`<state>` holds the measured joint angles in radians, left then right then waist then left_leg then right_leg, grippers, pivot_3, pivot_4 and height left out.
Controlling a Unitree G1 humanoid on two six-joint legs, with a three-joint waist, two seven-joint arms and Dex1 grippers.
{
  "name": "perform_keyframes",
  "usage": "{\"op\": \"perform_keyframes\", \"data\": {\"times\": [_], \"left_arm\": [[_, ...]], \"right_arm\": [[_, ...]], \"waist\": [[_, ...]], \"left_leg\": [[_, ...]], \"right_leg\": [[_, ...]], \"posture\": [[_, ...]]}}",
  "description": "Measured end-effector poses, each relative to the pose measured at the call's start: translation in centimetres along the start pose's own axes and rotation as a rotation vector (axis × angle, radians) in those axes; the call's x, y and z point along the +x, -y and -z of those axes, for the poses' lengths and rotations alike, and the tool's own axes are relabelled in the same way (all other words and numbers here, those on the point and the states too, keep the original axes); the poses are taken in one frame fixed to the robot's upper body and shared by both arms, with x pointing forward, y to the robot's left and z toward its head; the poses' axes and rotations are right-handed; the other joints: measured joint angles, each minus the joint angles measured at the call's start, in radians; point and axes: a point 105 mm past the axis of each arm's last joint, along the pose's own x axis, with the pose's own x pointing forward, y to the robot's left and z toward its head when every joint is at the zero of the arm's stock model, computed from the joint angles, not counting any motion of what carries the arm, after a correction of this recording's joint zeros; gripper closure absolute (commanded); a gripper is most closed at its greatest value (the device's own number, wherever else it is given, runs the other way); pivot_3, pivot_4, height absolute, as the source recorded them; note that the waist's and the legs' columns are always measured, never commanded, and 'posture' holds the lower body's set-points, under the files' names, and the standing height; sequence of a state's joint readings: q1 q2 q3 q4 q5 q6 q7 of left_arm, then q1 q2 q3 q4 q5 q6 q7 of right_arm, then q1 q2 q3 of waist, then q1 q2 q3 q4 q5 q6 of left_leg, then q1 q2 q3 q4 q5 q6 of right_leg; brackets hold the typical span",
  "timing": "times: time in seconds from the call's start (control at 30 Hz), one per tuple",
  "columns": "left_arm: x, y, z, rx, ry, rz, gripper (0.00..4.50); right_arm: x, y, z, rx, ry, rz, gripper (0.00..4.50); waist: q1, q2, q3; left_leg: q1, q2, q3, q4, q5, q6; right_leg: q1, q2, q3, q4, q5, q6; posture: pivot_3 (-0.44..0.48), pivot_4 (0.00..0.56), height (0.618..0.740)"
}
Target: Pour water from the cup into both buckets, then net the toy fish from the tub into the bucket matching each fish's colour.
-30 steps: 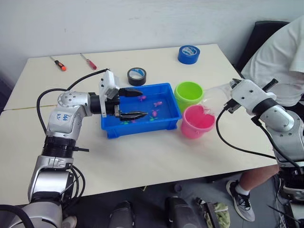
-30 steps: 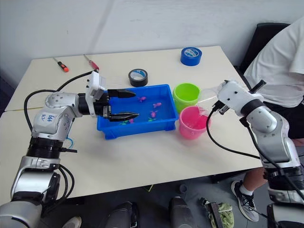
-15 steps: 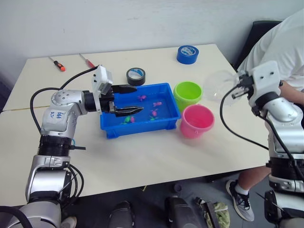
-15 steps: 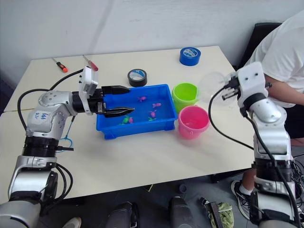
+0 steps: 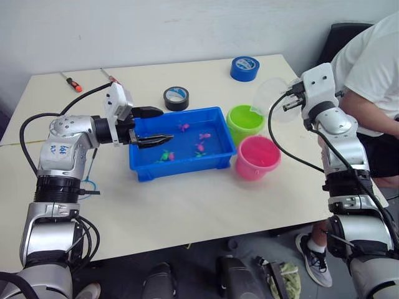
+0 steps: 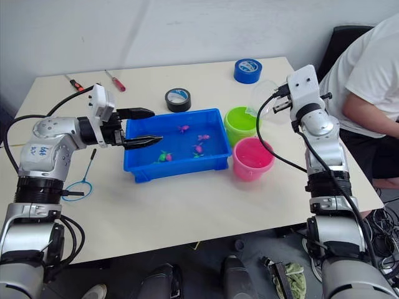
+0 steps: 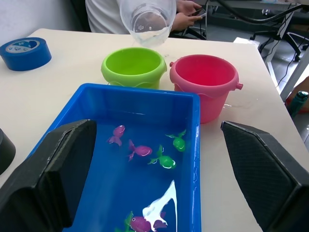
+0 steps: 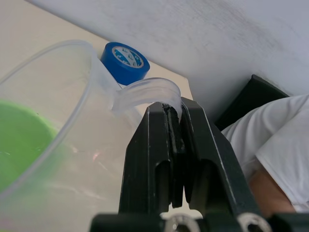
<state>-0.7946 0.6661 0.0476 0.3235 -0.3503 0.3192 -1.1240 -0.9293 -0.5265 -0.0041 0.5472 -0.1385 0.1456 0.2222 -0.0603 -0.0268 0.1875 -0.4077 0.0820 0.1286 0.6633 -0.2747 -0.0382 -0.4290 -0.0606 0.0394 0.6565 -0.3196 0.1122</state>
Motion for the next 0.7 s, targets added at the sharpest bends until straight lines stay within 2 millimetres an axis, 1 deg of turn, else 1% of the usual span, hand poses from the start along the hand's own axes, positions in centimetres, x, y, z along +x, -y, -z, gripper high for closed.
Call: {"op": "perform_keyframes", "data": {"times": [0.1, 0.3, 0.4, 0.53, 0.7], "left_arm": [[-0.2, 0.1, 0.4, -0.008, 0.001, -0.015, 0.00], [-0.3, 0.6, 0.2, 0.006, 0.005, -0.025, 0.00], [-0.3, 0.6, 0.2, 0.000, 0.008, -0.032, 0.00], [-0.3, 0.5, 0.2, -0.003, 0.008, -0.039, 0.00], [-0.3, 0.6, 0.2, 0.000, 0.008, -0.038, 0.00]], "right_arm": [[0.3, -0.5, 0.0, -0.070, 0.004, -0.009, 4.49], [1.1, -1.5, -1.9, -0.235, 0.081, -0.023, 4.49], [1.2, -1.5, -2.0, -0.277, 0.087, -0.014, 4.49], [1.5, -2.0, -2.3, -0.349, 0.096, -0.022, 4.49], [1.8, -2.4, -3.5, -0.437, 0.142, -0.015, 4.49]], "waist": [[-0.005, 0.000, 0.000], [-0.022, 0.000, 0.000], [-0.024, 0.000, 0.000], [-0.024, 0.000, 0.000], [-0.026, 0.000, 0.000]], "left_leg": [[0.000, 0.000, 0.001, 0.000, 0.000, 0.000], [0.001, 0.000, 0.001, 0.000, 0.000, 0.000], [0.001, 0.000, 0.001, 0.000, 0.000, 0.000], [0.001, 0.000, 0.001, 0.000, 0.000, -0.001], [0.001, 0.000, 0.002, 0.000, 0.000, -0.001]], "right_leg": [[0.000, 0.000, 0.001, 0.000, 0.000, 0.000], [0.000, 0.000, 0.001, 0.002, 0.000, 0.000], [0.000, 0.000, 0.001, 0.002, 0.000, 0.000], [0.000, 0.000, 0.001, 0.002, 0.000, 0.000], [-0.001, 0.000, 0.002, 0.002, 0.000, 0.000]], "posture": [[0.000, 0.150, 0.731], [0.000, 0.150, 0.731], [0.000, 0.150, 0.731], [0.000, 0.150, 0.731], [0.000, 0.150, 0.731]]}}
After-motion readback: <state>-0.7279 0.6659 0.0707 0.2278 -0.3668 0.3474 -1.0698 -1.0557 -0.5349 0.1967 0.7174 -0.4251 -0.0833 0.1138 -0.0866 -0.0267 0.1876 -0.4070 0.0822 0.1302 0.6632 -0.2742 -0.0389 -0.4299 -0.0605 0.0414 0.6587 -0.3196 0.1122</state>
